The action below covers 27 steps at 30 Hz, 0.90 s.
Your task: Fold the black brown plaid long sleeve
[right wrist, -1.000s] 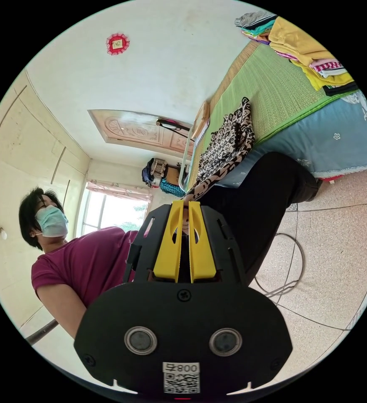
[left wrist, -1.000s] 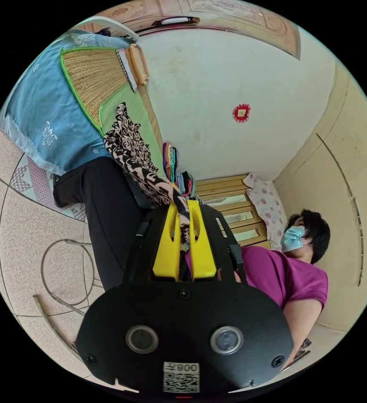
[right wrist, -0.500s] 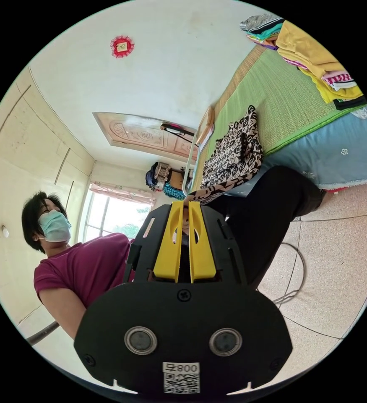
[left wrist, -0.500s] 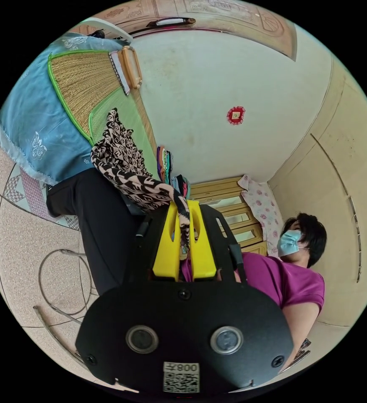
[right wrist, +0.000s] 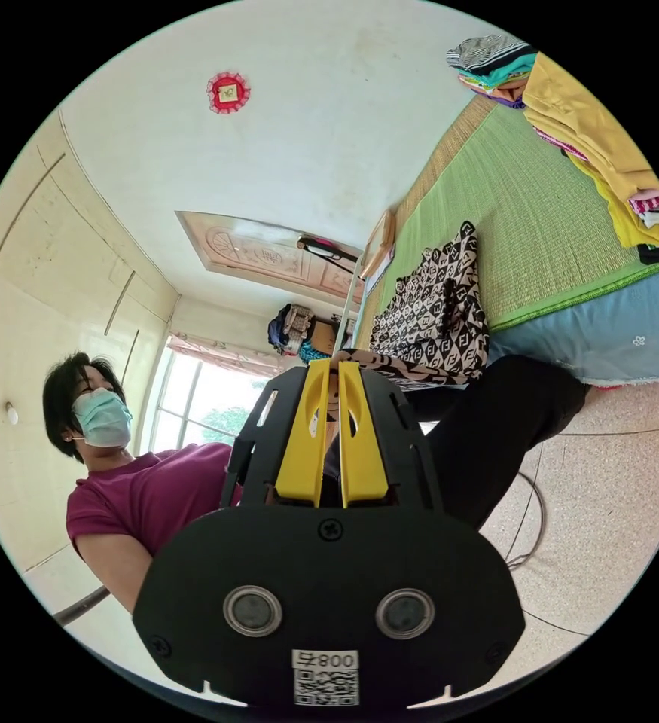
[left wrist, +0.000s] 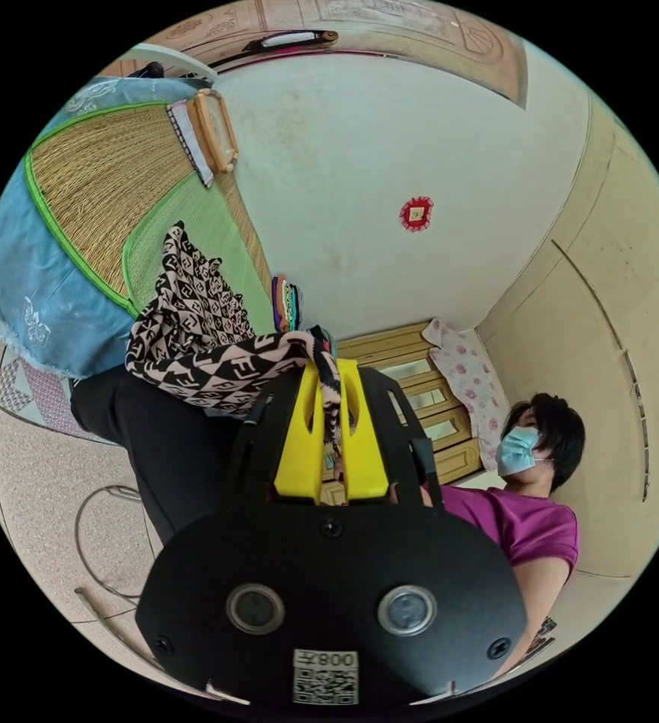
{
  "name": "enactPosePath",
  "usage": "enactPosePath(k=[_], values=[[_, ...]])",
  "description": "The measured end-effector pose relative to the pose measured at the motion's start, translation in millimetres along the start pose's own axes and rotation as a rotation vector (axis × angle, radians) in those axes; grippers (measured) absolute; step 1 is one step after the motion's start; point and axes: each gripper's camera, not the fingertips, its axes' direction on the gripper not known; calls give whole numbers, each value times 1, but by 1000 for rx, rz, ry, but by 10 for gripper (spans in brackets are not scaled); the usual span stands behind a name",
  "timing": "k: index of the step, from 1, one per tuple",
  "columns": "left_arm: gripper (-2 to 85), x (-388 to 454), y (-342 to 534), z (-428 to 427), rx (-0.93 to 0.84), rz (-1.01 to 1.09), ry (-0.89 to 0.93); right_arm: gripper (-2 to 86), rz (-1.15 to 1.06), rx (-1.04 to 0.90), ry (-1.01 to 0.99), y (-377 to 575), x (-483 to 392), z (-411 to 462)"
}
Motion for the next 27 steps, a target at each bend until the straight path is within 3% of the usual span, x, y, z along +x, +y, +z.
enactPosePath(k=[27], values=[[38,-97,-196,108,48,-42,-58,18,80,16,8,-176,72,102]])
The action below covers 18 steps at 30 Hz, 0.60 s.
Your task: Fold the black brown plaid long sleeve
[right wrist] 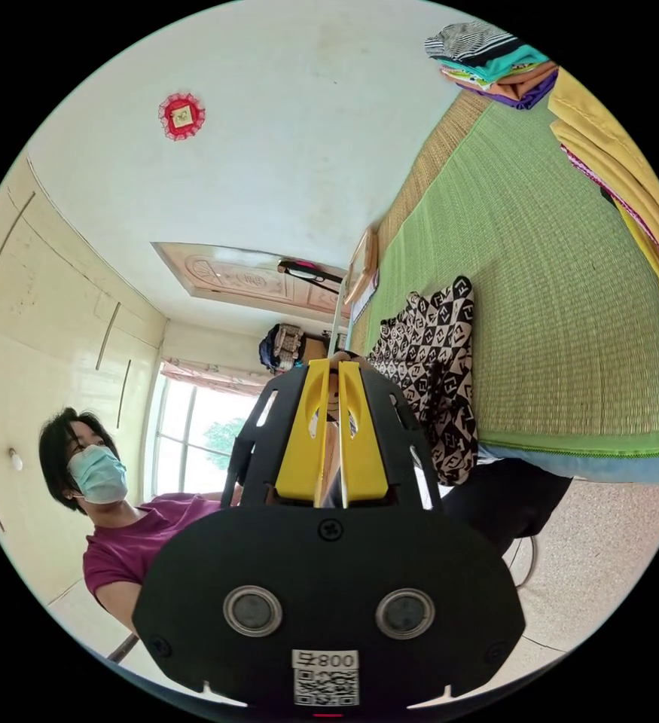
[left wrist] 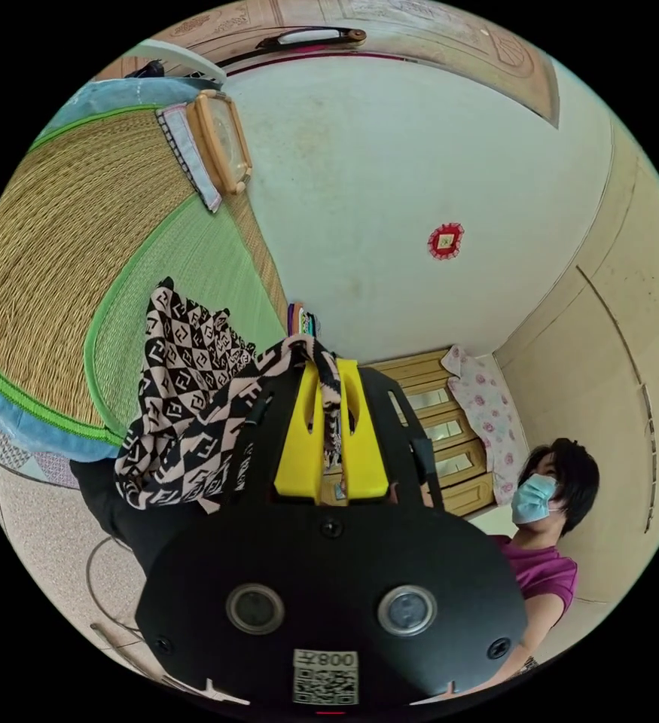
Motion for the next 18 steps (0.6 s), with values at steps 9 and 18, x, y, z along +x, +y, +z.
enactPosePath(k=[9,18], values=[[37,-38,-58,38,9,-39,-83,18,54,2,25,-56,28,42],[40,-84,-105,66,39,-91,-169,18,114,-14,61,-116,57,89]])
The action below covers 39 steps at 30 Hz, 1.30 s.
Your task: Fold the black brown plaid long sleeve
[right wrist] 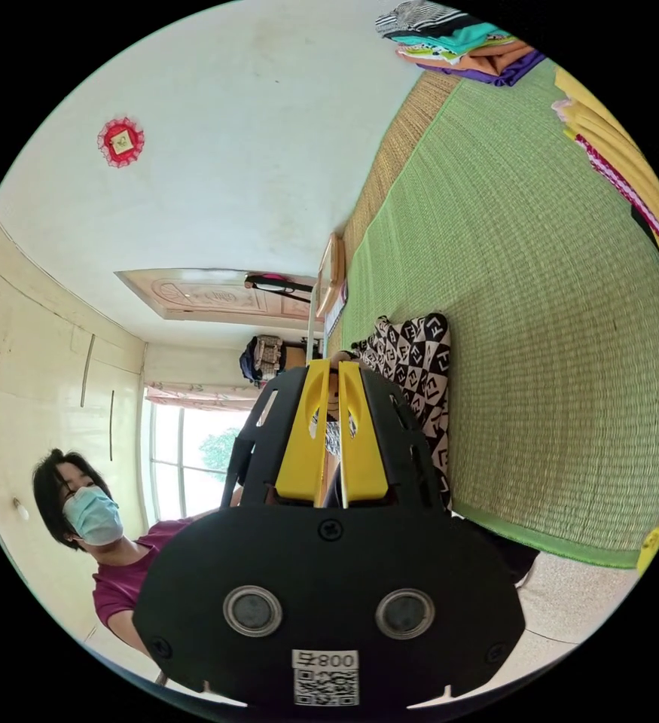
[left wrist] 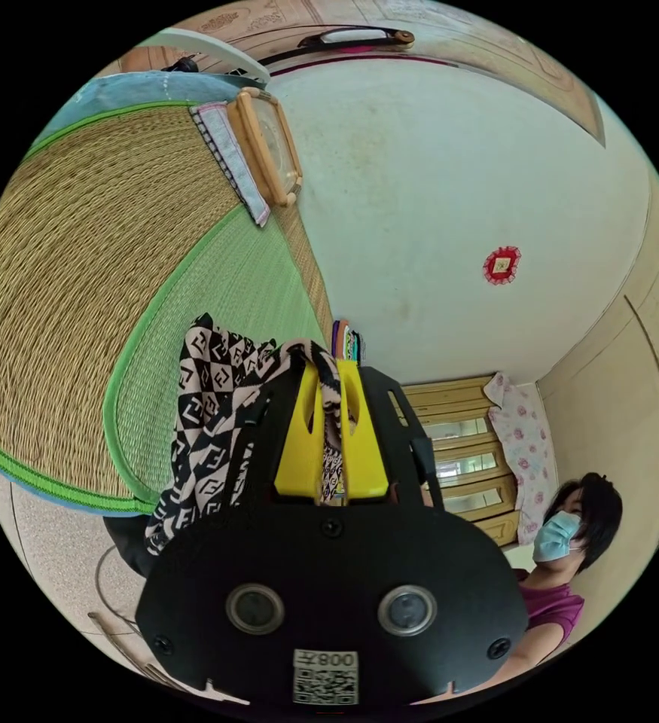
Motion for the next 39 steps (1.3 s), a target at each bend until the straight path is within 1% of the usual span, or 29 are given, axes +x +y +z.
enactPosePath(k=[11,22,25,31,35,39], values=[[40,-45,-49,34,5,-50,-72,19,73,-27,43,-61,28,51],[41,-100,-88,75,-28,-107,-171,17,187,-44,87,-86,73,76],[41,-112,-95,82,-23,-121,-177,18,199,-35,68,-92,78,79],[42,-128,-107,88,-14,-114,-175,18,158,-47,51,-112,61,83],[44,-142,-109,91,-15,-129,-185,18,185,-60,90,-121,64,87],[52,-160,-109,92,-13,-150,-180,18,226,-27,14,-119,76,83]])
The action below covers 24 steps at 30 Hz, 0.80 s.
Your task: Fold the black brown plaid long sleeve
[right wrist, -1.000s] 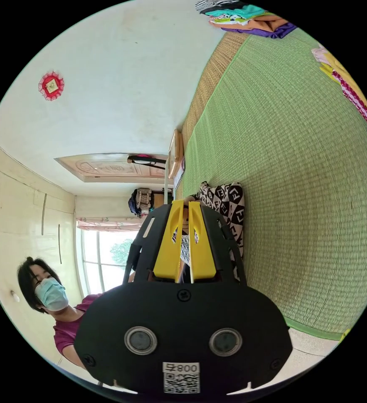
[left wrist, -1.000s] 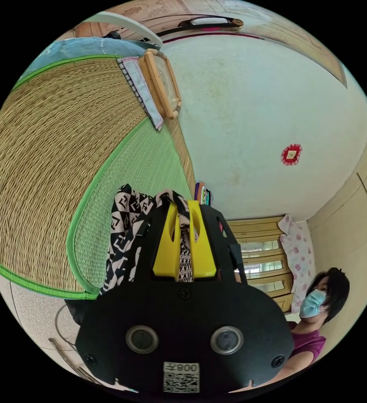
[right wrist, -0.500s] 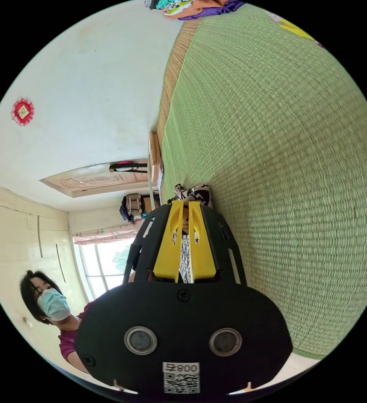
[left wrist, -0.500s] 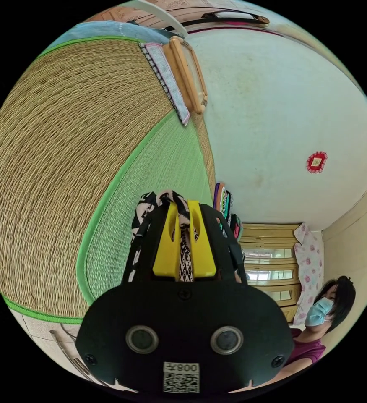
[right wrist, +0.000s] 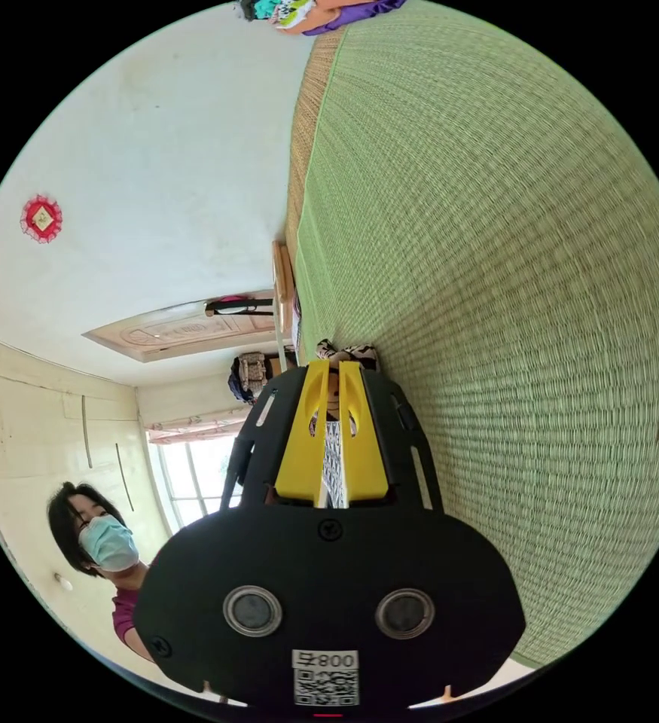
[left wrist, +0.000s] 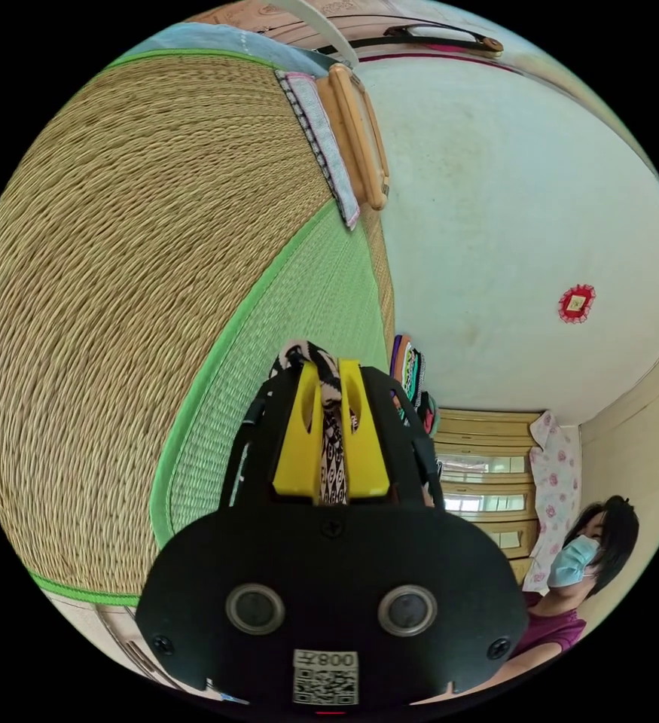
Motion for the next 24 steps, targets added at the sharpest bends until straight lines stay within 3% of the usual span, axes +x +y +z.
enactPosePath(k=[7,10,19,24], values=[[62,-18,10,-13,61,8,81,11,-59,88,-38,13,-23,-34],[58,-18,30,-2,9,32,95,4,-126,116,-33,25,-48,-47],[31,-2,66,81,-246,146,-54,0,-307,-195,376,39,-150,65],[24,9,52,110,-299,193,-127,0,-332,-193,499,20,-182,99]])
